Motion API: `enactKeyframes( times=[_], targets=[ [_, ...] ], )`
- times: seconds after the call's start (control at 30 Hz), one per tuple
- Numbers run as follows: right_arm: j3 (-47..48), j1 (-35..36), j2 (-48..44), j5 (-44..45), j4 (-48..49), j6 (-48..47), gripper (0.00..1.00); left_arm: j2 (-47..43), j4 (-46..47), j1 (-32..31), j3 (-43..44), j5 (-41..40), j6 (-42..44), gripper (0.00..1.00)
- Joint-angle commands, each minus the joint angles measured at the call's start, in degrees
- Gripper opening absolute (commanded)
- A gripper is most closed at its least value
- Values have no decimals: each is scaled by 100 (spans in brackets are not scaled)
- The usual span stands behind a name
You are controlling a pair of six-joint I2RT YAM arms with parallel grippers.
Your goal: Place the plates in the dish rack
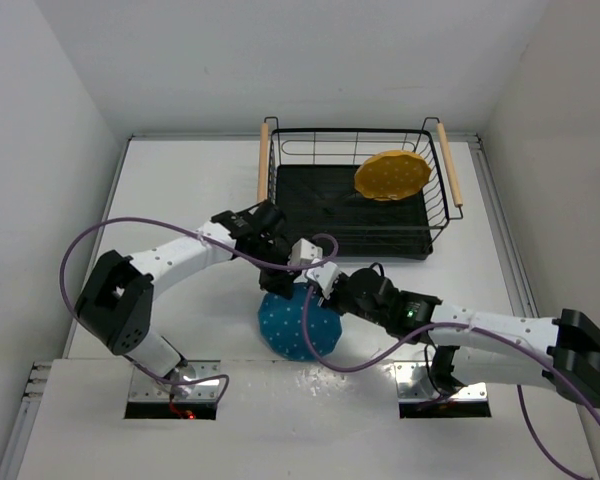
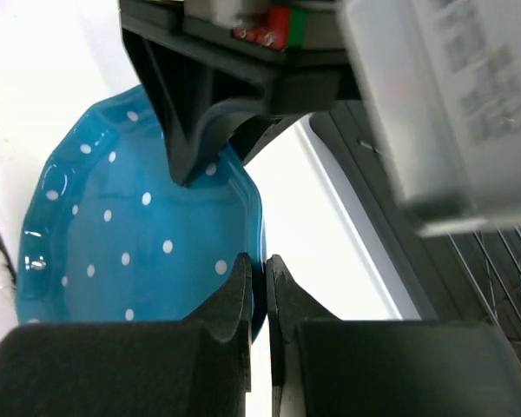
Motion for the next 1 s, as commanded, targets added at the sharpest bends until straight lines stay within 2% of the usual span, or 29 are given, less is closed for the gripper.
enactKeyframes(
  times=[0.0,0.07,0.17,0.2,0.27,0.3,0.33,0.37,0.4,0.43,0.53,0.57,0.63,0.67,0.77,0.8,0.9,0.97],
  targets=[
    [185,-106,-187,257,1177,27,0,0,-291,-219,165,712,165,9],
    [167,-115,-213,275,1151,71,0,0,-474,-167,367,712,94,0],
    [167,-168,-397,424,1133,324,0,-62,-940,-105,815,712,94,0],
    [185,-168,-441,424,1046,352,5,-114,-1055,-105,938,712,24,0],
    [465,-186,-599,389,661,370,35,-175,-1397,-157,1334,633,-46,0],
    [579,-177,-617,302,493,361,65,-176,-1503,-158,1483,563,-143,0],
    [1085,-186,-644,292,-153,343,78,-176,-1618,-219,1798,510,-144,0],
    [1273,-212,-696,284,-385,309,91,-176,-1758,-219,1975,449,-144,0],
    [1666,-221,-697,310,-640,247,99,-124,-2055,-350,2168,448,-144,0],
    [2096,-247,-688,327,-1382,125,99,-36,-2180,-403,2561,448,-144,0],
    [2995,-291,-583,441,-2168,-43,99,122,-2304,-596,3205,386,-528,0],
    [3754,-291,-521,798,-2528,-78,99,236,-2304,-597,3677,256,-617,0],
    [4322,-309,-249,1352,-3058,-140,99,386,-2304,-650,4180,89,-845,0],
    [5073,-326,-179,1799,-3338,-140,99,456,-2304,-702,4670,-121,-925,0],
    [5765,-597,120,2750,-3376,-158,99,772,-2146,-703,5358,-386,-1329,0],
    [5896,-877,121,3066,-3289,-236,99,860,-2050,-703,5830,-448,-1426,0],
    [5915,-1440,156,3386,-2919,-500,99,1194,-1778,-641,6753,-694,-1769,0],
    [6090,-1661,383,3447,-2989,-509,99,1257,-1418,-589,6994,-904,-1901,0]
  ],
)
